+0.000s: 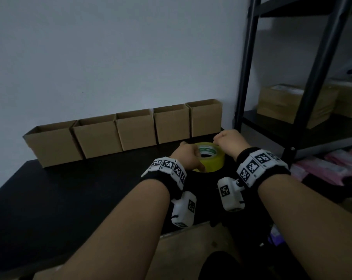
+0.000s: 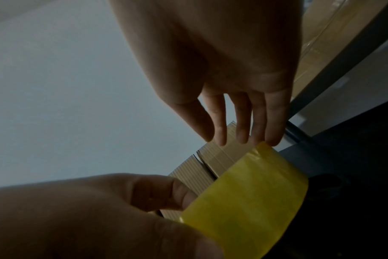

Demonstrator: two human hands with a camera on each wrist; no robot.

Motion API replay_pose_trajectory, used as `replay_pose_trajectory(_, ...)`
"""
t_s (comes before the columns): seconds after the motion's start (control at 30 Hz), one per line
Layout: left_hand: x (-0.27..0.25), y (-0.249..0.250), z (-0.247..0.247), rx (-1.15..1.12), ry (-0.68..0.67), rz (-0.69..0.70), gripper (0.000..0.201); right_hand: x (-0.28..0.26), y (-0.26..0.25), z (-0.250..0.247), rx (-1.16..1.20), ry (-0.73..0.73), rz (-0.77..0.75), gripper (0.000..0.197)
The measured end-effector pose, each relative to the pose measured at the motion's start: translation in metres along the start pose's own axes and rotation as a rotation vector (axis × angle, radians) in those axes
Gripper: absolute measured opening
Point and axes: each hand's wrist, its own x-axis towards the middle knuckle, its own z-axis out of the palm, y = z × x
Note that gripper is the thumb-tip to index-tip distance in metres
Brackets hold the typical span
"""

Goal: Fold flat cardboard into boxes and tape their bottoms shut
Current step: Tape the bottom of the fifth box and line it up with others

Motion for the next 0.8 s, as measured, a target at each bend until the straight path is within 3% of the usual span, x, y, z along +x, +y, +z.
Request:
replay_pose_trajectory(0.2, 0.004, -0.001, -0.006, 0.013, 0.081, 0.032, 0.041, -0.001, -0.003, -0.002, -0.025, -0.019, -0.094, 0.038)
replay_pose_trajectory(0.4, 0.007, 0.003, -0.016, 0.007, 0.181, 0.031, 0.048, -0.002, 0.004, -0.002, -0.188, -0.215, -0.18, 0.046)
replay_pose_trajectory(0.57, 0.006, 0.011, -0.018, -0.096, 0.229, 0.064, 0.049, 0.007, 0.015, 0.001, -0.294, -0.131, -0.284, 0.037)
replay_pose_trajectory(0.7, 0.007, 0.016, -0.02, -0.152, 0.244, 0.04, 0.068, 0.012, 0.025, 0.001, -0.349, -0.021, -0.283, 0.028)
replay_pose_trajectory(0.8, 0.01, 0.017, -0.021, -0.091, 0.175, -0.016, 0.038, 0.015, 0.029, -0.002, -0.408, 0.02, -0.194, 0.03)
